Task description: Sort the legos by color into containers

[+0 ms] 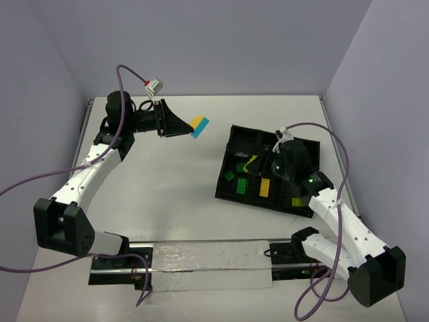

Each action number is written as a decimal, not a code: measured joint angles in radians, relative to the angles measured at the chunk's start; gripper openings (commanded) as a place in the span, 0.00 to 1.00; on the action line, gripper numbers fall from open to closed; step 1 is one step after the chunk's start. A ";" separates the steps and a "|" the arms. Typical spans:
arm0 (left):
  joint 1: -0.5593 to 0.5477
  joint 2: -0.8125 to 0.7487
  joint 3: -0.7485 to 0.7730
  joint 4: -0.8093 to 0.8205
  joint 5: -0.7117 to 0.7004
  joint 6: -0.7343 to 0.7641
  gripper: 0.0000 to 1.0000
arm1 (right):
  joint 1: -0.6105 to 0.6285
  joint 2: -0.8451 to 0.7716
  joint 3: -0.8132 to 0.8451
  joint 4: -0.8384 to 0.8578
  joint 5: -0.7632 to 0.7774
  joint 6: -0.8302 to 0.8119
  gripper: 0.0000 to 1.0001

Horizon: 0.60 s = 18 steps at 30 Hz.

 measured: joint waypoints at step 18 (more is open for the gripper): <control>0.000 0.000 0.000 0.009 -0.008 -0.009 0.00 | -0.050 -0.006 -0.062 -0.095 0.076 0.014 0.00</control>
